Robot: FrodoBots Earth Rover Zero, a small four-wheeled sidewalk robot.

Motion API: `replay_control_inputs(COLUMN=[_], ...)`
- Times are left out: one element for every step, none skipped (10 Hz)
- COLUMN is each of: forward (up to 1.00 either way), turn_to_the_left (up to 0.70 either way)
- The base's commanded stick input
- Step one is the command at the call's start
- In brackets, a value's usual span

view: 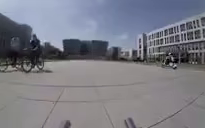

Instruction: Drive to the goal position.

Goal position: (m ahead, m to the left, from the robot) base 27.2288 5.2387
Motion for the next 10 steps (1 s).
replay_control_inputs(forward=[0.85, 0.85, 0.85, 0.85, 0.85, 0.85, 0.85, 0.85, 0.85, 0.85], turn_to_the_left=[0.17, 0.2, 0.34, 0.0, 0.0, 0.0, 0.0, 0.0, 0.0, 0.0])
